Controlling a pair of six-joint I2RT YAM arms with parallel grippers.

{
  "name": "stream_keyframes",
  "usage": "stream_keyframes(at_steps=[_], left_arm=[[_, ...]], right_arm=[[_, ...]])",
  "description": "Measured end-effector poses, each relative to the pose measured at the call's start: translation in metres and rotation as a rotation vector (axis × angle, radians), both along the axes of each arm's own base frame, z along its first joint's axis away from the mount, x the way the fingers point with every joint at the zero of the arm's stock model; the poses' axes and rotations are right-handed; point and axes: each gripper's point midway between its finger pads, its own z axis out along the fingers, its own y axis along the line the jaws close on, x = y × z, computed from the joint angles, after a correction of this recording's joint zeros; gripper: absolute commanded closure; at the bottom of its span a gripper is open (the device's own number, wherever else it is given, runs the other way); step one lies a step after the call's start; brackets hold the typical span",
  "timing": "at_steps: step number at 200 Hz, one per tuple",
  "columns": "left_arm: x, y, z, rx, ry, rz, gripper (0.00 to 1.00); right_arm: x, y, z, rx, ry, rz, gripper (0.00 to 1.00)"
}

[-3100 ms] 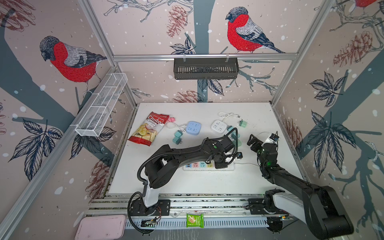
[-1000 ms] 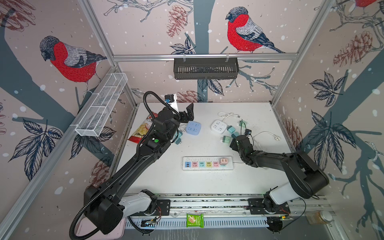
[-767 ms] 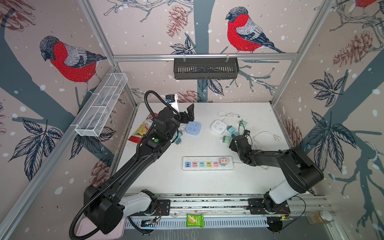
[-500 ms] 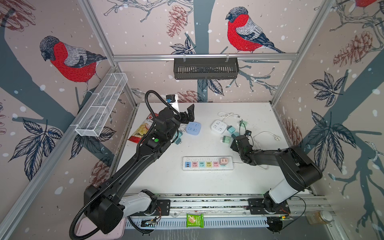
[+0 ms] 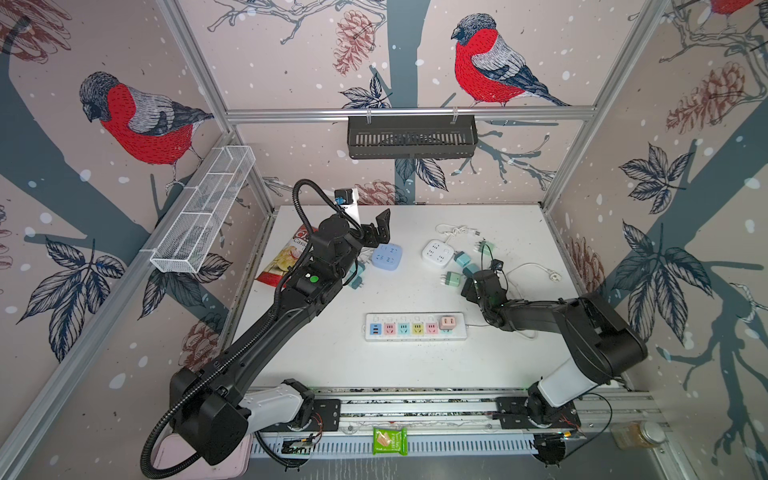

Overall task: Insert the plug
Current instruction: 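Lower the right gripper over the light green adapter nearest the robot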

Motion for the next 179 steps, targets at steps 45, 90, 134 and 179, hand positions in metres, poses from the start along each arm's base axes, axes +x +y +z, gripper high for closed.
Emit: stream_keyframes(at_steps=[45, 90, 134, 179], left_arm=[[0.001, -0.001, -0.002, 0.005, 0.008, -0.001, 0.02], [0.001, -0.001, -0.001, 0.003, 0.006, -0.002, 0.02], [0.002, -0.001, -0.002, 0.004, 0.009, -0.004, 0.02], [0.004, -0.008, -0.003, 0.007, 0.022, -0.039, 0.02]], right_arm=[[-0.027, -0.012, -0.007, 0.015, -0.011, -0.011, 0.15], [-0.040, -0.019, 0.007, 0.068, -0.064, -0.028, 0.17], [-0.037, -0.015, 0.024, 0.091, -0.108, -0.023, 0.19], [-0.012, 0.005, 0.037, 0.096, -0.116, -0.001, 0.18]])
